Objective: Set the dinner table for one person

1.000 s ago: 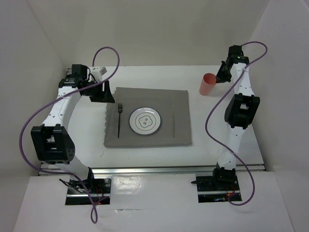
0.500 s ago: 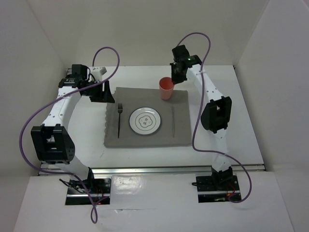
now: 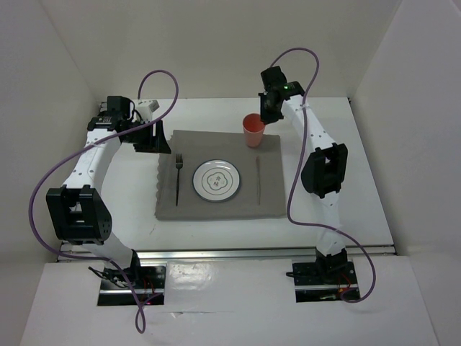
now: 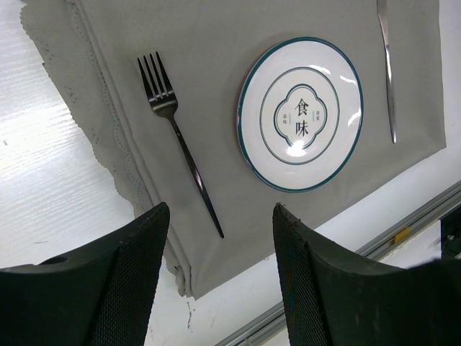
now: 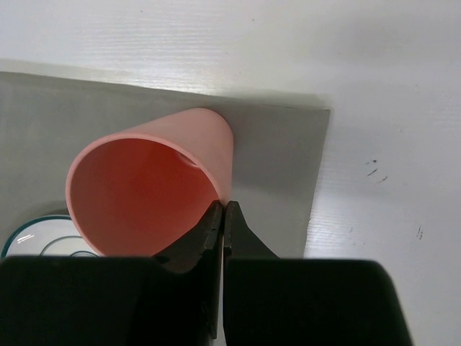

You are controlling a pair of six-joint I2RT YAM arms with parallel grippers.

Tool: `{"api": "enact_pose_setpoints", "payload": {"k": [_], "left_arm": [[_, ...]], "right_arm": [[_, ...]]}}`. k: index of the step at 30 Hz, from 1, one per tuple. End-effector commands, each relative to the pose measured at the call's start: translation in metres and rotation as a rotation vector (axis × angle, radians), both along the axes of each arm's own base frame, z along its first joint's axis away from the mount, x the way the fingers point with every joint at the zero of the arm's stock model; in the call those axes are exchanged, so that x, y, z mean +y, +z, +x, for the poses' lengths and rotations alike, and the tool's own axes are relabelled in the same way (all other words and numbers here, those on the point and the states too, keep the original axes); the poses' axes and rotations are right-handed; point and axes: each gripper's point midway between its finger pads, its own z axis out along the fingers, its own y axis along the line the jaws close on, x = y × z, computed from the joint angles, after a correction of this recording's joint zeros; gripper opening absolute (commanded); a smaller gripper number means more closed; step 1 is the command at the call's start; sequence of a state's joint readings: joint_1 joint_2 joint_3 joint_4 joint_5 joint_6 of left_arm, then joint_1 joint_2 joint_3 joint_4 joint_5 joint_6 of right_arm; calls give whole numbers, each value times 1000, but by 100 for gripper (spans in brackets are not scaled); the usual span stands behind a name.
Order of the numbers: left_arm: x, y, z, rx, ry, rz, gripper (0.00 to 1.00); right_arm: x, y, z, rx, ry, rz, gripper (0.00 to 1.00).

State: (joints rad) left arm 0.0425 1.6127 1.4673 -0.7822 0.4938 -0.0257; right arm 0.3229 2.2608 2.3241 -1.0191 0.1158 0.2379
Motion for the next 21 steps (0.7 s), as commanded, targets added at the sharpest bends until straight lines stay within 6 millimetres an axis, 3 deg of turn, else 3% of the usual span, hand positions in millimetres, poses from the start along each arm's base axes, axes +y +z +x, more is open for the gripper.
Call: {"api": "enact_pose_setpoints", "payload": {"k": [1,8,13,21], "left_arm": [[3,4,3,-34,-11,10,66],[3,4,3,-34,-11,10,66],[3,4,3,-39,-18,15,66],[3,1,2,-29,-18,15,66]], "right_arm": [[3,8,-4,-4,3,12,0],[3,-10,-4,28,3,1,0],[6,-21,-2,48,8,2,6],[9,-23,-3,52,19,18,42]]}}
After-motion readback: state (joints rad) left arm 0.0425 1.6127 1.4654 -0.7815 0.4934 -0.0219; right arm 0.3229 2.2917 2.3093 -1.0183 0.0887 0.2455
